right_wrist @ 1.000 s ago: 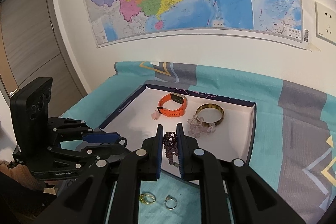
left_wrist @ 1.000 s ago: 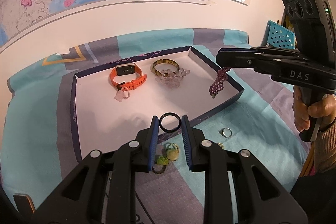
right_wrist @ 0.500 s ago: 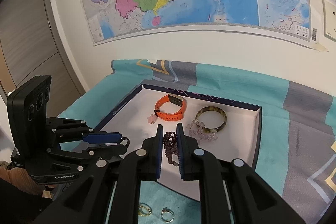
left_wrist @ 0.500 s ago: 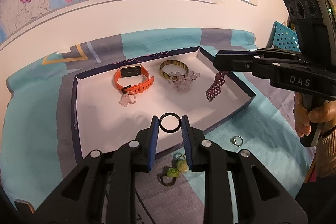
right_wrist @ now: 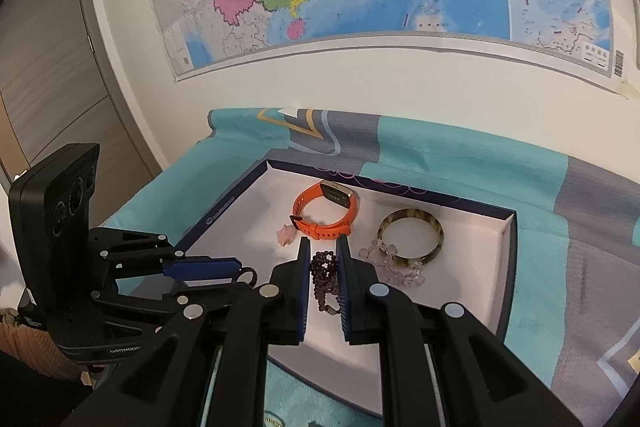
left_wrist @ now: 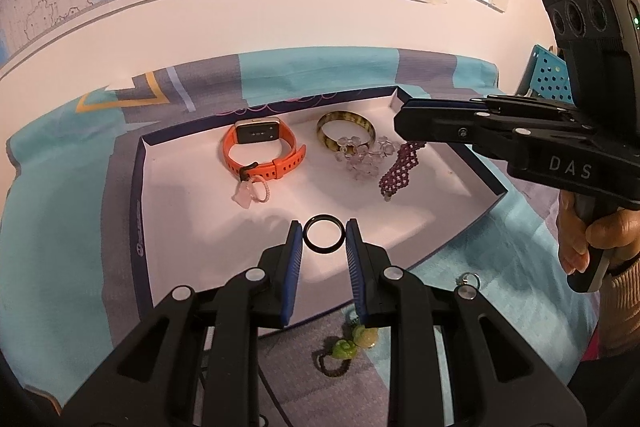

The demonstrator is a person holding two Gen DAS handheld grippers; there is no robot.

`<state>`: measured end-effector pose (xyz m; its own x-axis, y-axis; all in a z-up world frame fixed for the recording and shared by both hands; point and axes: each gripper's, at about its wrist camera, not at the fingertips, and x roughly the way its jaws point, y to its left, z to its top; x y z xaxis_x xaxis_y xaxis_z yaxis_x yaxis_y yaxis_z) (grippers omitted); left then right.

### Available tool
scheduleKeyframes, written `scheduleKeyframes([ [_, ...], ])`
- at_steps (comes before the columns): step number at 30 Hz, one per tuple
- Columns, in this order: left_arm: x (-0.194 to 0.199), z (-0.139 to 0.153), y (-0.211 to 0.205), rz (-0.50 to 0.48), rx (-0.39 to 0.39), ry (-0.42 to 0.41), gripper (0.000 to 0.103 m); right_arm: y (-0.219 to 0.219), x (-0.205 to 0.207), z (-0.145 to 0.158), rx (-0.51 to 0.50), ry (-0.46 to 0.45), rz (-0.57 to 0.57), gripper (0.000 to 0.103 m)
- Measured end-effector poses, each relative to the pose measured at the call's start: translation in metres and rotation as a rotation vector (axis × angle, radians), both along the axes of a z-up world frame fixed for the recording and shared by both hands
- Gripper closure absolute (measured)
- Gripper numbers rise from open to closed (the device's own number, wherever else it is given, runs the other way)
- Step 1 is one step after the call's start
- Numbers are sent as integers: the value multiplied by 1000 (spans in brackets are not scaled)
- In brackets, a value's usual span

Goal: Organize jewelry
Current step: 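Lift and carry the black ring and red necklace over the box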

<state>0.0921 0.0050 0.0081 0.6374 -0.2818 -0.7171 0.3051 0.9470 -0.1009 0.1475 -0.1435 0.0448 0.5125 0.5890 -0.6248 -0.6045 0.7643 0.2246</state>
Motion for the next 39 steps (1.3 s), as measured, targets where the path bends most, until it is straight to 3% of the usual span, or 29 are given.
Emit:
scheduleKeyframes([
  [14, 18, -6, -1, 16, 24, 17, 81, 7, 22, -13, 43, 41, 5, 92],
  [23, 29, -20, 1, 33, 36, 50, 80, -6, 31, -33, 10, 88, -24, 92],
  [39, 36, -26, -3, 40, 51, 66, 80, -14, 32, -40, -32, 89, -52, 92],
])
